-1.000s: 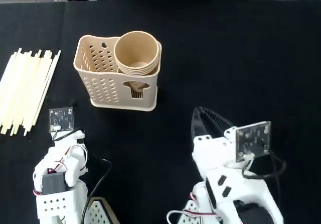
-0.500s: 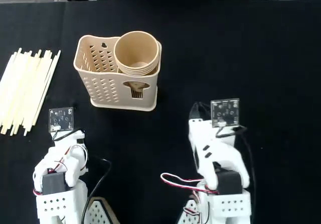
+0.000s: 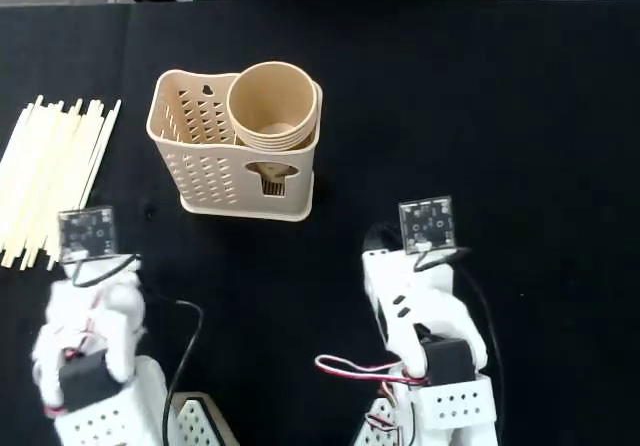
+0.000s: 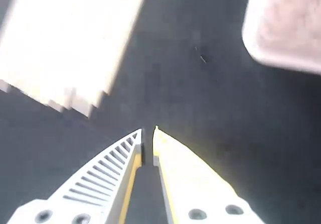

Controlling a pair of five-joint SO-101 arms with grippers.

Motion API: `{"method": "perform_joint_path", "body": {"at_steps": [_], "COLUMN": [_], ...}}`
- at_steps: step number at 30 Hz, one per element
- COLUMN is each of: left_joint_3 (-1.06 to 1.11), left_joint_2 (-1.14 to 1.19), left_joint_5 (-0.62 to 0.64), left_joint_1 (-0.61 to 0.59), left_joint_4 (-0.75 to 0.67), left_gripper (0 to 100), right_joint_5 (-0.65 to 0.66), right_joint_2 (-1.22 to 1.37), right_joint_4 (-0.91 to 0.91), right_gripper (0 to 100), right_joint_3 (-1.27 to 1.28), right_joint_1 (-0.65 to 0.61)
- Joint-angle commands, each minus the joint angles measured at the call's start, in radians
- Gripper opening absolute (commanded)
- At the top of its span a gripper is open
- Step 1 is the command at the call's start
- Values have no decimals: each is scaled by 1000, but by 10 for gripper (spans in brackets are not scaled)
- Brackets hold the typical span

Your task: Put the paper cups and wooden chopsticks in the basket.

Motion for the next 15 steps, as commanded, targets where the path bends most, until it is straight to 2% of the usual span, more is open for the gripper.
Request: {"method": "perform_joint_path", "body": {"at_steps": [1, 4, 6, 9, 12, 15], "left_joint_3": [-229, -315, -369, -526, -737, -958], "left_joint_2": [3, 81, 222, 532, 868, 1163], "left_joint_5": [-95, -97, -103, -152, -144, -147], "left_joint_1": [-77, -113, -117, -137, -157, -165], "left_joint_4": [-81, -147, -175, -173, -170, -104], "left_gripper": [55, 57, 59, 74, 90, 115], "right_joint_5": [9, 9, 9, 9, 9, 9], "right_joint_2": [-12, -12, -12, -12, -12, -12], "right_joint_4": [8, 12, 12, 14, 14, 14], "right_gripper": [15, 15, 15, 15, 15, 15], "right_joint_3": [-1, -1, -1, -1, -1, -1], "right_joint_1": [-18, -18, -18, -20, -20, -20]}}
